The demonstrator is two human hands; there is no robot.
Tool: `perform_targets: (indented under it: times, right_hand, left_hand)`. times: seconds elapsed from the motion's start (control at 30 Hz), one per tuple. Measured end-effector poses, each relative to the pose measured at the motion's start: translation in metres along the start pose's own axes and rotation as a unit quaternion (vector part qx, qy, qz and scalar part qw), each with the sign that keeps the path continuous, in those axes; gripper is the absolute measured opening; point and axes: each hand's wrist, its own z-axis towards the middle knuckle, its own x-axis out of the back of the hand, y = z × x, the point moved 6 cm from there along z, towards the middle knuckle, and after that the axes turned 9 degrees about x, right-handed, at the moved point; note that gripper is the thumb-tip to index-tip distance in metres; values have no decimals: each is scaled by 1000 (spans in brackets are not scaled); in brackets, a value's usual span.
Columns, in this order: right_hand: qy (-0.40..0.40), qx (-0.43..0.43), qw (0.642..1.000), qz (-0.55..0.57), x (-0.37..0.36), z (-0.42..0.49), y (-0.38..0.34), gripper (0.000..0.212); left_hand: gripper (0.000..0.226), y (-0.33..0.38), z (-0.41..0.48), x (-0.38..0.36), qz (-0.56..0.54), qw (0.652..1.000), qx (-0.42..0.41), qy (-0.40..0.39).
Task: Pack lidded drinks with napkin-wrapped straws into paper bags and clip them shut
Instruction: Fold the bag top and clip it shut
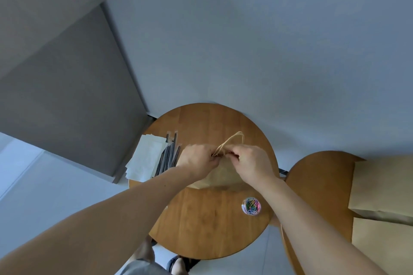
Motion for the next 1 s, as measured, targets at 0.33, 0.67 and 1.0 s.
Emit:
perform_targets:
  times: [0.33,0.67,1.0]
  right_hand:
    - [-32,-12,999,3,-4,14,3,13]
    - [-43,22,999,-22,-7,13,4,15]
    - [-103,-13,992,-75,-12,15,14,19]
  left_hand:
    - [9,-5,4,-2,-19,998,-38,36]
    - [7,-5,5,-2,-41,997,-39,53]
    - [12,-2,9,-7,-37,998,-43,38]
